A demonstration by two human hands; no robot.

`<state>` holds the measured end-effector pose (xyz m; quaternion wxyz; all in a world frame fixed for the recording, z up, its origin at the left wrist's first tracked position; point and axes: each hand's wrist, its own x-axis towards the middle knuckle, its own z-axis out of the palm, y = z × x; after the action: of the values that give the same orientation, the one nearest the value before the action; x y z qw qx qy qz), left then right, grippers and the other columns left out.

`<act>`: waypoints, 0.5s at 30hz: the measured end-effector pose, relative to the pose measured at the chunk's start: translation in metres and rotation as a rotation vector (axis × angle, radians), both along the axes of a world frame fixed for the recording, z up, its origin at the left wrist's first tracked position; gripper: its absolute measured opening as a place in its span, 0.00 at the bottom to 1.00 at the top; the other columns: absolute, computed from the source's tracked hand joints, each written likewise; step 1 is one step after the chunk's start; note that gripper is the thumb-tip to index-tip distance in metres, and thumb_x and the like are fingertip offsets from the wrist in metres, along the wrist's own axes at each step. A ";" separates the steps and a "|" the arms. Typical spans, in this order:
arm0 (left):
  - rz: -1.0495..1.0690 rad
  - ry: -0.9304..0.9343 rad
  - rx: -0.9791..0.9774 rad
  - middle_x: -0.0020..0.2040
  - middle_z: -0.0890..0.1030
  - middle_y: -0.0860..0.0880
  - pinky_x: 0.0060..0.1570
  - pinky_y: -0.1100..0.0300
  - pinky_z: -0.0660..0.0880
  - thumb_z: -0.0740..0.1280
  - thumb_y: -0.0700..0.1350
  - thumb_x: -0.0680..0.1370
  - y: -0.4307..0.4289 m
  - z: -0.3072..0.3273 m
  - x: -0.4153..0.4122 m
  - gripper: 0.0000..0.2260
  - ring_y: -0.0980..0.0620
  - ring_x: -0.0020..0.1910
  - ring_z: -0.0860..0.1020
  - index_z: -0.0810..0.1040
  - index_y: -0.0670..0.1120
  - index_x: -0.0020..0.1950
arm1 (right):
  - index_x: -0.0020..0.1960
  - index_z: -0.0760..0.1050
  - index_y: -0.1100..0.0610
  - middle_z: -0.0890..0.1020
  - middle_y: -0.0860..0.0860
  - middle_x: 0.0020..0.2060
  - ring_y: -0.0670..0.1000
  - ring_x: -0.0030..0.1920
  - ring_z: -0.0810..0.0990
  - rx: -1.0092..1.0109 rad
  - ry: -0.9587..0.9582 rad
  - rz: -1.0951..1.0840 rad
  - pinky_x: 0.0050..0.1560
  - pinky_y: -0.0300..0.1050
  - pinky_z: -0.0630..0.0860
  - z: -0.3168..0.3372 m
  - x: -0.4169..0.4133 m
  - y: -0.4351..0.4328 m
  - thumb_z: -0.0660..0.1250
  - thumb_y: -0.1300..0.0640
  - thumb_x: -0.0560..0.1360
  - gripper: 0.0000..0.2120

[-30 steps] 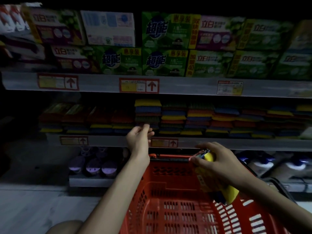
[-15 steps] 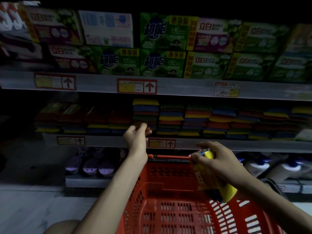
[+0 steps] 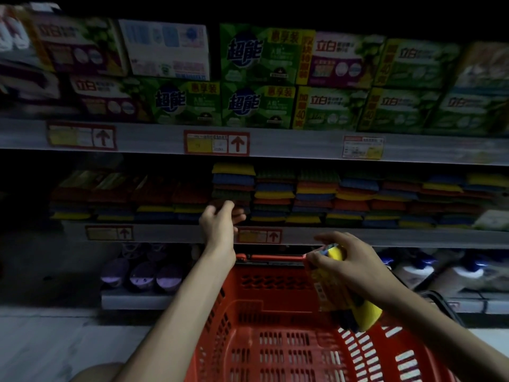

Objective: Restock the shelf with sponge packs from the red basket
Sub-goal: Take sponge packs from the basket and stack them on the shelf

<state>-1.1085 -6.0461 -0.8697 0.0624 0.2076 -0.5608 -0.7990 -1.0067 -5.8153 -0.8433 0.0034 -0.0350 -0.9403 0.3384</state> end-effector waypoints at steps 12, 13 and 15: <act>-0.041 -0.009 0.024 0.36 0.82 0.47 0.24 0.63 0.66 0.64 0.41 0.83 -0.002 0.003 0.001 0.06 0.53 0.29 0.79 0.74 0.45 0.46 | 0.68 0.76 0.45 0.76 0.44 0.63 0.44 0.58 0.74 -0.003 -0.007 0.003 0.54 0.42 0.74 0.000 -0.001 -0.002 0.72 0.37 0.73 0.26; -0.043 -0.011 0.027 0.36 0.82 0.46 0.23 0.63 0.65 0.65 0.41 0.83 -0.002 0.003 0.002 0.06 0.53 0.27 0.78 0.74 0.45 0.46 | 0.68 0.76 0.45 0.76 0.44 0.63 0.44 0.58 0.74 -0.007 -0.007 0.002 0.53 0.42 0.73 0.000 -0.001 -0.003 0.72 0.37 0.73 0.26; -0.046 -0.018 0.009 0.35 0.83 0.45 0.21 0.64 0.63 0.66 0.42 0.83 -0.003 0.004 0.004 0.05 0.54 0.24 0.76 0.73 0.45 0.48 | 0.67 0.77 0.45 0.76 0.43 0.62 0.44 0.58 0.75 -0.011 -0.002 -0.002 0.53 0.42 0.73 0.001 -0.001 -0.004 0.72 0.37 0.73 0.25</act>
<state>-1.1042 -6.0490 -0.8654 0.0380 0.2023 -0.5623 -0.8009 -1.0074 -5.8195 -0.8423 0.0027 -0.0363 -0.9385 0.3434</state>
